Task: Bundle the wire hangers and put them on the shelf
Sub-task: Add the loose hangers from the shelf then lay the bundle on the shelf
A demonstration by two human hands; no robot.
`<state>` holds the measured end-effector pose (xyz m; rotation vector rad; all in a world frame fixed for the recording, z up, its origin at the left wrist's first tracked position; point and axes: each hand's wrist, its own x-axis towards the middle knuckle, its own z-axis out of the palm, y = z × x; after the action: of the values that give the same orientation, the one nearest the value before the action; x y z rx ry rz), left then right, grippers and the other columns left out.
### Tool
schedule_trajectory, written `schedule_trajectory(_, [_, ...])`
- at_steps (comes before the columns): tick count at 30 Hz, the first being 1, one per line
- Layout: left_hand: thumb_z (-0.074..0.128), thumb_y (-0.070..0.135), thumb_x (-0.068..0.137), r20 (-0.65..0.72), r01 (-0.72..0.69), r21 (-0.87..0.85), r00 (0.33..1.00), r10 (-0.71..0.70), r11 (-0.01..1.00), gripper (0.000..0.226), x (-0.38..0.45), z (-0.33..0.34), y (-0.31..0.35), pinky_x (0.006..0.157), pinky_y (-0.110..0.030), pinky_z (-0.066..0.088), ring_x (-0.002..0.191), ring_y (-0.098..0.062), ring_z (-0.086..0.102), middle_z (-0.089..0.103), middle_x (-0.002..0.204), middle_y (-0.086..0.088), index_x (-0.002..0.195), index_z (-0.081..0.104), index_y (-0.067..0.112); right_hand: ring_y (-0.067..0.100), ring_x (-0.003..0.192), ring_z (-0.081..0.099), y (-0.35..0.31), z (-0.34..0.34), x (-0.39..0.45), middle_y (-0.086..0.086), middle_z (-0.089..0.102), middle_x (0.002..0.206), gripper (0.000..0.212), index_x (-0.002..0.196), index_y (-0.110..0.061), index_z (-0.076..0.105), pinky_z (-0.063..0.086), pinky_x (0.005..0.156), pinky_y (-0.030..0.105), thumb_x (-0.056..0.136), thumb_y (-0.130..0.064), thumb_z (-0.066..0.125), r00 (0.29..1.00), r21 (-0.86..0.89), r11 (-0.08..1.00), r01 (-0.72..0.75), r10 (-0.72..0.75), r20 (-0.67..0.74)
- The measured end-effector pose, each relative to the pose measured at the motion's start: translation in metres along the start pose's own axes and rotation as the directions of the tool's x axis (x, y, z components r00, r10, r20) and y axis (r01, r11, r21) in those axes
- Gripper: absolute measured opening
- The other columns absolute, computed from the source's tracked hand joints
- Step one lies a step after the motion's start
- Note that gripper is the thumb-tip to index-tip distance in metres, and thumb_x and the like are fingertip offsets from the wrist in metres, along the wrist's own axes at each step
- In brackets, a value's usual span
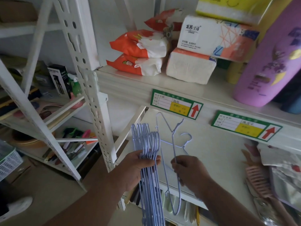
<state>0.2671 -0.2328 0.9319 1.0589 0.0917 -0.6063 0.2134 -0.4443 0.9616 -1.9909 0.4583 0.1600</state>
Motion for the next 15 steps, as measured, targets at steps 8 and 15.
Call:
schedule_trajectory(8, [0.063,-0.012,0.087,-0.037,-0.079,0.127,0.996,0.085,0.989,0.021,-0.003,0.005,0.001,0.079,-0.042,0.058,0.085,-0.032,0.071,0.073,0.096,-0.024,0.105,0.073,-0.007,0.008,0.046,0.054,0.007,0.036,-0.045,-0.003,0.057,0.050,0.023,0.064,-0.035,0.071,0.049,0.054,0.027,0.081,-0.020,0.068,0.985,-0.252,0.964,0.091,-0.049,0.168])
schedule_trajectory(15, [0.075,-0.001,0.075,-0.022,-0.052,0.031,0.998,0.053,0.998,0.041,0.000,0.000,-0.001,0.080,-0.039,0.059,0.097,-0.035,0.073,0.072,0.105,-0.026,0.115,0.069,-0.008,0.006,0.056,0.057,0.019,0.038,-0.046,0.008,0.074,0.084,0.018,0.091,-0.026,0.075,0.055,0.062,0.031,0.077,-0.032,0.067,0.969,-0.282,0.953,0.112,-0.042,0.242])
